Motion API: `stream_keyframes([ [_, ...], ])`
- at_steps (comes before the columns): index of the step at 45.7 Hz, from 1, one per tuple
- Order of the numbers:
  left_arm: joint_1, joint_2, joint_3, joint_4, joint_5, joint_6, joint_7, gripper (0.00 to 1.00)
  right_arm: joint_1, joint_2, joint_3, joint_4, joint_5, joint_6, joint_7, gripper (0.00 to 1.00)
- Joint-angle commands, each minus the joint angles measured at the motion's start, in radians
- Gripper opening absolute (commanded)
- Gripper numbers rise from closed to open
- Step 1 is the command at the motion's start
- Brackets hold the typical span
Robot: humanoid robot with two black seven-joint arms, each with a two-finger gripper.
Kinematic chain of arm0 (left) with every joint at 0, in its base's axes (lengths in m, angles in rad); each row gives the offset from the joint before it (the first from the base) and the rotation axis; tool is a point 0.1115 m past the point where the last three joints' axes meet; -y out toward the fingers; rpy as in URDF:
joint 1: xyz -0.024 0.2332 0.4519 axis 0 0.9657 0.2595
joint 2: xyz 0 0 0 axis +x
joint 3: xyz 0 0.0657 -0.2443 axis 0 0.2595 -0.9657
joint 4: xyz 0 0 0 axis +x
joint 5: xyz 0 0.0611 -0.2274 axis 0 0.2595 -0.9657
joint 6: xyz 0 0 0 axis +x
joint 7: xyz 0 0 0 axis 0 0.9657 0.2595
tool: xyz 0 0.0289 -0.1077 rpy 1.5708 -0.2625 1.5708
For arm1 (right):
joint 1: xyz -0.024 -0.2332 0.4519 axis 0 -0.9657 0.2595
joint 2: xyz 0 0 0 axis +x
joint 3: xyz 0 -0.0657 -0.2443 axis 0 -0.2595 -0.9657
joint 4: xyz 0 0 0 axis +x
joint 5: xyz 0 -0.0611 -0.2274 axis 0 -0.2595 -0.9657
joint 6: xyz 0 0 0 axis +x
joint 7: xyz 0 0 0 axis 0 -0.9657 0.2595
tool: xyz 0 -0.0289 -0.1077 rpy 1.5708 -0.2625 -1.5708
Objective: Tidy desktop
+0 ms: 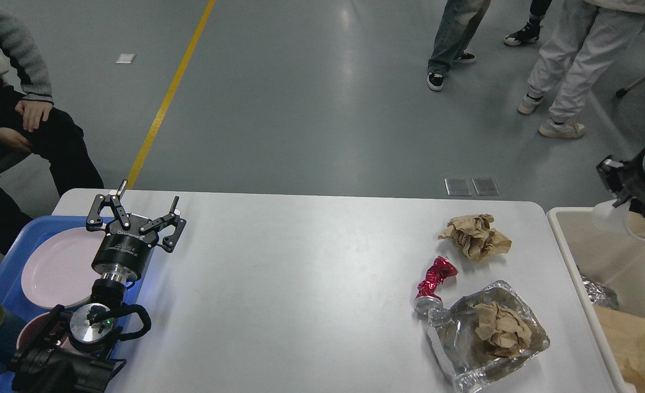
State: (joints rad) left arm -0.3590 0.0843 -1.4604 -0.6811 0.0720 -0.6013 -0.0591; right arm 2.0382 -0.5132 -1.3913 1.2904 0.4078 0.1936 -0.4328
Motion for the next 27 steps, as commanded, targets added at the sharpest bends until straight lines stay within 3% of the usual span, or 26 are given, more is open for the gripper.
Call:
stream_keyframes([
  [1,0.0,0.0,0.0,0.0,0.0,0.0,0.001,0.97,0.048,-0.007,-0.049,0.032,-0.041,0.09,0.0,0.0],
  [15,0.0,0.0,0.0,0.0,0.0,0.0,0.001,0.97,-0.065,-0.175,-0.057,-0.008,-0.184,0.09,0.009,0.0],
  [27,0.0,0.0,0.0,0.0,0.0,0.0,-0.001,0.97,-0.495,-0.243,0.202,-0.279,-0.234,0.056,0.014,0.0],
])
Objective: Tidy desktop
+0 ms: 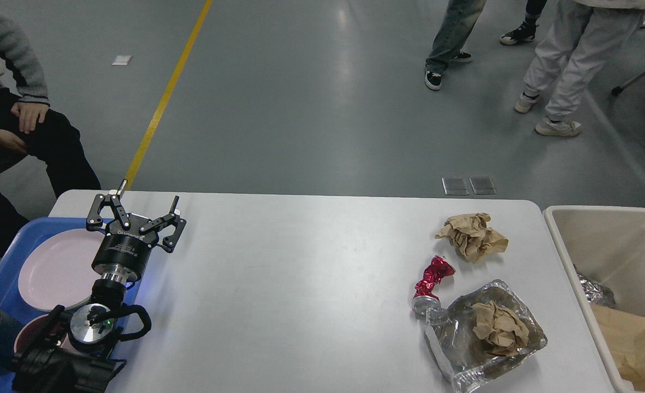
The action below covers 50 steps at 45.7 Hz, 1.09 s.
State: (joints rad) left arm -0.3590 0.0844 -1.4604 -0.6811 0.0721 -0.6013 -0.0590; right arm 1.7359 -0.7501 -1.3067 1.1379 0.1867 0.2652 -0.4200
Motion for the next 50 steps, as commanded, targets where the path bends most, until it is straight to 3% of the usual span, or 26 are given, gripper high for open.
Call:
stream_keyframes([
  [1,0.0,0.0,0.0,0.0,0.0,0.0,0.001,0.97,-0.232,-0.006,0.142,-0.157,-0.013,-0.015,0.003,0.0],
  [6,0.0,0.0,0.0,0.0,0.0,0.0,0.001,0.97,-0.435,0.015,0.273,-0.326,-0.013,-0.017,0.03,0.0],
  [14,0.0,0.0,0.0,0.0,0.0,0.0,-0.001,0.97,-0.729,0.115,0.409,-0.634,-0.013,-0.02,0.147,0.0],
  [20,0.0,0.0,0.0,0.0,0.0,0.0,-0.001,0.97,-0.901,0.224,0.431,-0.831,-0.013,-0.033,0.198,0.0],
  [25,0.0,0.0,0.0,0.0,0.0,0.0,0.001,0.97,-1.006,0.294,0.431,-0.934,-0.012,-0.089,0.207,0.0],
  [33,0.0,0.0,0.0,0.0,0.0,0.0,-0.001,0.97,-1.042,0.324,0.434,-0.946,-0.012,-0.159,0.205,0.0],
  [34,0.0,0.0,0.0,0.0,0.0,0.0,0.001,0.97,-1.044,0.328,0.434,-0.946,-0.012,-0.167,0.205,0.06],
  [35,0.0,0.0,0.0,0.0,0.0,0.0,-0.001,0.97,-1.047,0.331,0.432,-0.946,-0.012,-0.178,0.204,0.18],
  [39,0.0,0.0,0.0,0.0,0.0,0.0,0.001,0.97,-1.053,0.337,0.432,-0.945,-0.012,-0.243,0.204,0.93],
  [40,0.0,0.0,0.0,0.0,0.0,0.0,0.001,0.97,-1.055,0.337,0.432,-0.945,-0.01,-0.257,0.204,1.0],
  [50,0.0,0.0,0.0,0.0,0.0,0.0,0.001,0.97,-1.061,0.345,0.434,-0.932,-0.01,-0.271,0.202,1.0],
])
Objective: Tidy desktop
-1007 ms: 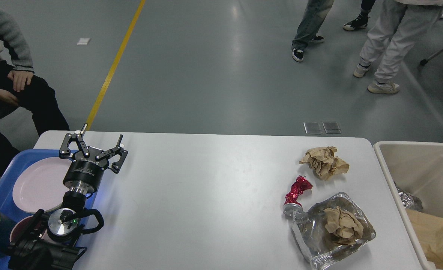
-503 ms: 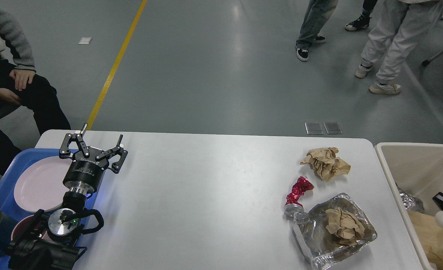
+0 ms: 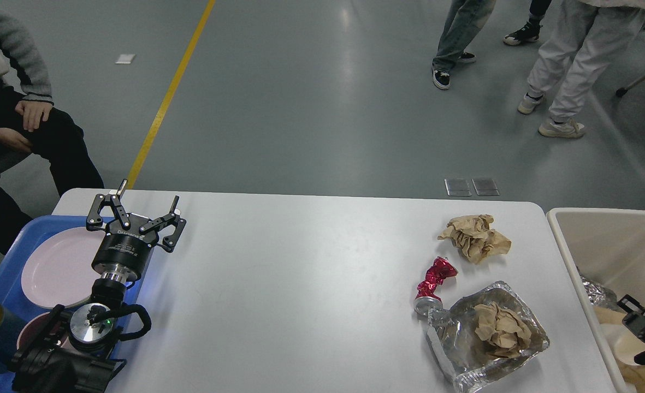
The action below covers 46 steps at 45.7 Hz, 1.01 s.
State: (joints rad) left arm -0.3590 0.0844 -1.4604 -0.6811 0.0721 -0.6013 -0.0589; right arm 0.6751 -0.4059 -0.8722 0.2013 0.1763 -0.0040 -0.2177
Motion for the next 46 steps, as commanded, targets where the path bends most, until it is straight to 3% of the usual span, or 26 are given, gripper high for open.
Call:
stream_keyframes([
  [1,0.0,0.0,0.0,0.0,0.0,0.0,0.001,0.97,0.003,-0.001,0.001,0.004,0.0,-0.002,0.0,1.0],
  [9,0.0,0.0,0.0,0.0,0.0,0.0,-0.001,0.97,0.047,-0.01,0.001,0.052,0.002,0.002,0.0,1.0],
  [22,0.0,0.0,0.0,0.0,0.0,0.0,-0.001,0.97,0.279,-0.125,-0.106,0.34,-0.089,0.062,-0.012,1.0],
  [36,0.0,0.0,0.0,0.0,0.0,0.0,-0.001,0.97,0.691,-0.163,-0.307,0.612,-0.097,0.383,-0.012,1.0],
  [46,0.0,0.0,0.0,0.0,0.0,0.0,0.001,0.97,1.046,-0.099,-0.465,0.811,-0.093,0.628,-0.015,1.0],
])
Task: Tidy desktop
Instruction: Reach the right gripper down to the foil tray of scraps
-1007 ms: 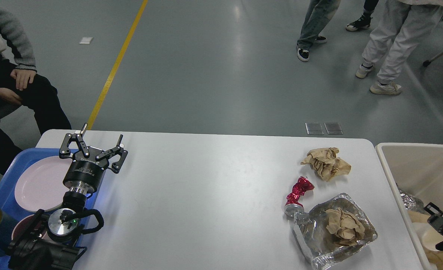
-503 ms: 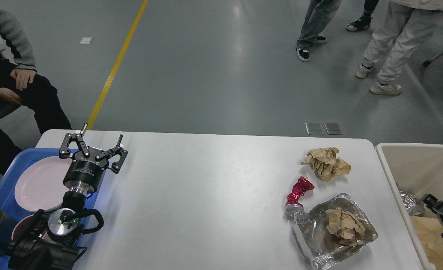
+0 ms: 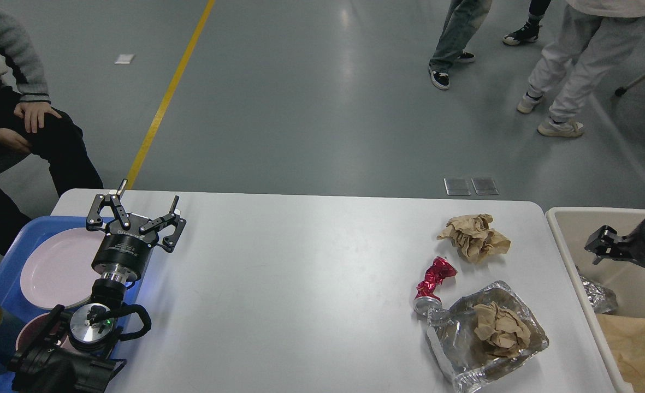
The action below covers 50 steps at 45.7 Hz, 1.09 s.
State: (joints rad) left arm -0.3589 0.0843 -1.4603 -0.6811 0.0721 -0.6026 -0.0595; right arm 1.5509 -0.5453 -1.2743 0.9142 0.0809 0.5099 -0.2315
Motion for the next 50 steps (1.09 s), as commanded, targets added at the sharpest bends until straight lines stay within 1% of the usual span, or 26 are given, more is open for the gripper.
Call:
stream_keyframes([
  [1,0.0,0.0,0.0,0.0,0.0,0.001,0.001,0.97,0.208,0.051,-0.071,0.123,0.002,0.136,-0.002,1.0],
  [6,0.0,0.0,0.0,0.0,0.0,0.001,0.001,0.97,0.362,0.142,-0.092,0.241,0.003,0.24,-0.002,1.0],
  [11,0.0,0.0,0.0,0.0,0.0,0.0,0.0,0.97,0.503,0.208,-0.074,0.314,0.014,0.344,-0.002,1.0],
  [19,0.0,0.0,0.0,0.0,0.0,0.001,0.0,0.97,0.67,0.29,-0.028,0.451,0.112,0.378,-0.002,1.0],
  [25,0.0,0.0,0.0,0.0,0.0,0.001,0.0,0.97,0.843,0.309,0.018,0.587,0.135,0.354,-0.002,1.0],
  [29,0.0,0.002,0.0,0.0,0.0,0.001,0.0,0.97,0.891,0.306,0.03,0.653,0.135,0.322,-0.002,1.0],
  [32,0.0,0.0,0.0,0.0,0.0,0.001,0.0,0.97,0.9,0.306,0.023,0.692,0.135,0.277,0.0,1.0],
  [38,0.0,0.0,0.0,0.0,0.0,0.001,0.0,0.97,0.9,0.306,0.029,0.778,0.135,0.153,0.003,1.0],
  [43,0.0,0.0,0.0,0.0,0.0,0.001,0.0,0.97,0.877,0.3,0.044,0.784,0.138,0.136,0.004,1.0],
  [48,0.0,0.0,0.0,0.0,0.0,0.001,0.0,0.97,0.804,0.294,0.044,0.778,0.14,0.116,0.004,1.0],
  [50,0.0,0.0,0.0,0.0,0.0,0.001,0.0,0.97,0.775,0.281,0.046,0.776,0.14,0.101,0.004,0.97],
])
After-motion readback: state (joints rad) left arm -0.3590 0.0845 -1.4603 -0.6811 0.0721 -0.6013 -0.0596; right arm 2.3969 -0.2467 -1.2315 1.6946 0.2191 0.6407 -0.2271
